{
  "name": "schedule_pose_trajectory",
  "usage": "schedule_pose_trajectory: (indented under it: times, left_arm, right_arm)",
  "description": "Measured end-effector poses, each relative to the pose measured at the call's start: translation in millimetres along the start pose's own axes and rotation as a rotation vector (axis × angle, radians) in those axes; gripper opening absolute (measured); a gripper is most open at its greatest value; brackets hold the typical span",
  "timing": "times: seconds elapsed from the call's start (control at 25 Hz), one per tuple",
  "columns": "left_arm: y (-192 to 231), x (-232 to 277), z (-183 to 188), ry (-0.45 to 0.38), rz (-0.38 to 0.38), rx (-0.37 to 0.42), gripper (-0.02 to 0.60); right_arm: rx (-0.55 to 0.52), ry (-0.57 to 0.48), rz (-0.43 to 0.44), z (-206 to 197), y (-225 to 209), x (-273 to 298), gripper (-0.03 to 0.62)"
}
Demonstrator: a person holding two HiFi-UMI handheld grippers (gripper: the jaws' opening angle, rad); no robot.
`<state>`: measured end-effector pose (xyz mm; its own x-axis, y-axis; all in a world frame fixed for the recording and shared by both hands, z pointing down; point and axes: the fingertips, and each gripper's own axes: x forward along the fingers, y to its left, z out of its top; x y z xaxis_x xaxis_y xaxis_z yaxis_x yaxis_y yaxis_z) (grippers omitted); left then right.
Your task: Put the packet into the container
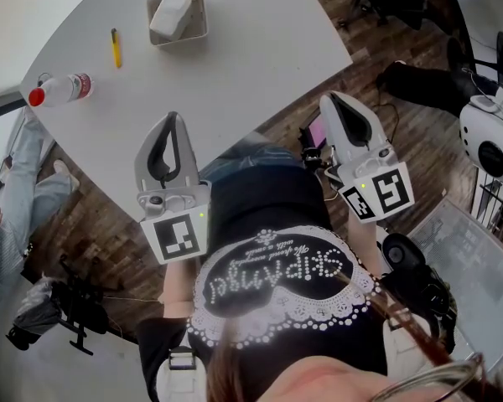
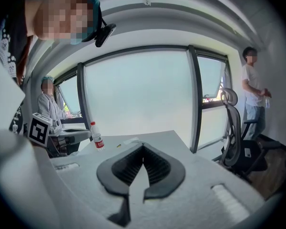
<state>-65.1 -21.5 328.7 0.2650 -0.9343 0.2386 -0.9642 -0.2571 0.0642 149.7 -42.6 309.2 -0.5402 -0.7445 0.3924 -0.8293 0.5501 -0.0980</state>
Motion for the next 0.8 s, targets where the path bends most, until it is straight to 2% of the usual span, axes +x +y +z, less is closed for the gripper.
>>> schedule_pose_trajectory:
  times: [0.4, 0.8]
  left_arm:
    - [4.0, -2.0, -5.4, 0.018, 0.028, -0.018, 0.0]
    - [4.0, -2.0, -3.6, 0.012, 0.025, -0.025, 0.0]
  right_arm:
    - [0.018, 0.05, 0.006, -19.0, 6.9, -5.4, -0.002]
    - [0.021, 0.039, 0.004, -16.7, 8.2, -4.5, -0.002]
